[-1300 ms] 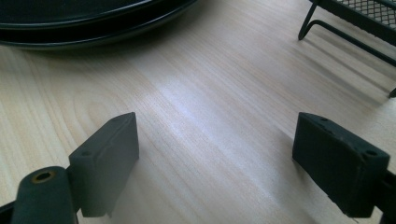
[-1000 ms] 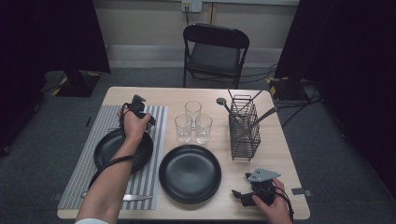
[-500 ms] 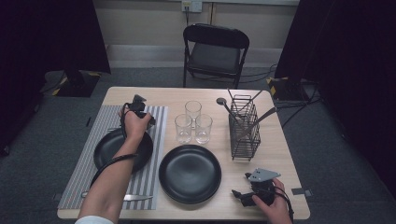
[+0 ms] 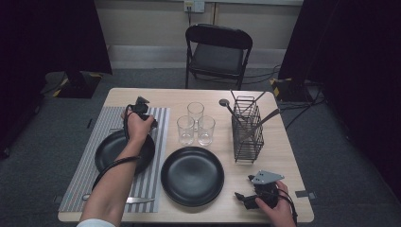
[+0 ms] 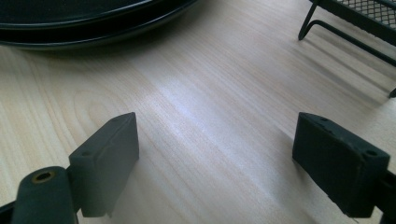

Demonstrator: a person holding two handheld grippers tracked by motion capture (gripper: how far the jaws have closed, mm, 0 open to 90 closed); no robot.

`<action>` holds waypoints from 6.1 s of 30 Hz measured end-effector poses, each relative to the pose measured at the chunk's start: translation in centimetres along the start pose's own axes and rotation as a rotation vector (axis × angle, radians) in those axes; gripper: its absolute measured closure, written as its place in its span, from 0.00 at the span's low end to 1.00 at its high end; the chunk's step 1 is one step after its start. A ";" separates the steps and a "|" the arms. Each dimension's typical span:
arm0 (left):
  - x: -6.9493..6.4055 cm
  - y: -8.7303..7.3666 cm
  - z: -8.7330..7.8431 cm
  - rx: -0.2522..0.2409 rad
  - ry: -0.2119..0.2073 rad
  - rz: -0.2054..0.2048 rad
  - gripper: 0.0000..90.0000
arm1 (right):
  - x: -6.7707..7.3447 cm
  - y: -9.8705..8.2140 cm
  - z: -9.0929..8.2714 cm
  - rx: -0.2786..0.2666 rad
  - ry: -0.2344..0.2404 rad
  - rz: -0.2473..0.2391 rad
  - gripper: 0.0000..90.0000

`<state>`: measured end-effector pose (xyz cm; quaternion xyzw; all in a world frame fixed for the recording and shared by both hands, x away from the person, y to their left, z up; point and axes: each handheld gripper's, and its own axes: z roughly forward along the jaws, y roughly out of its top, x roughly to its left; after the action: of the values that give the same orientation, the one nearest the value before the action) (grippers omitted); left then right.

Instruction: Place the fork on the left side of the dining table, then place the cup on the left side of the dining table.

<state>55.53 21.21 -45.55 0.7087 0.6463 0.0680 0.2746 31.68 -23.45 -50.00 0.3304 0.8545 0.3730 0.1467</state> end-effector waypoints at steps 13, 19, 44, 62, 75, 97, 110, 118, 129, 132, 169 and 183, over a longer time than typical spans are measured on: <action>0.0 -0.3 -0.2 0.002 0.005 0.007 0.81 | 0.0 0.0 0.0 0.001 0.001 0.000 0.15; -0.2 -0.5 -0.3 0.007 0.006 0.004 0.81 | 0.0 0.0 0.0 0.001 0.000 0.001 0.15; 0.0 -0.4 -1.6 0.002 -0.012 0.012 0.77 | 0.0 0.0 0.0 0.000 0.000 0.000 0.15; -1.0 -0.5 -4.8 -0.032 -0.050 0.038 0.69 | 0.0 0.0 0.0 0.002 0.000 0.001 0.15; -1.4 -0.8 -6.5 -0.035 -0.066 0.056 0.66 | 0.0 0.0 0.0 0.002 0.000 -0.001 0.15; -2.3 -1.2 -8.2 -0.024 -0.113 0.067 0.49 | 0.0 0.0 0.0 0.002 0.001 -0.002 0.15; -3.3 -1.3 -8.6 -0.013 -0.146 0.095 0.35 | 0.0 0.0 0.0 0.002 0.001 -0.002 0.15; -4.4 -1.1 -9.3 -0.002 -0.182 0.121 0.33 | 0.0 0.0 0.0 0.001 0.001 -0.002 0.15; -5.1 -1.2 -9.9 0.019 -0.200 0.135 0.33 | 0.0 0.0 0.0 0.001 0.002 -0.004 0.15; -5.2 -1.1 -10.1 0.026 -0.200 0.141 0.32 | 0.0 0.0 0.0 0.001 0.002 -0.003 0.15; -6.9 -0.9 -9.9 0.065 -0.233 0.163 0.31 | -0.1 0.0 0.0 0.003 0.005 -0.007 0.15; -7.9 0.1 -8.9 0.073 -0.241 0.154 0.32 | -0.1 0.0 0.0 0.002 0.004 -0.006 0.15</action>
<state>50.42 16.40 -35.98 0.7686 0.5545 -0.0206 0.3183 31.76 -23.47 -49.99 0.3274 0.8561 0.3724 0.1456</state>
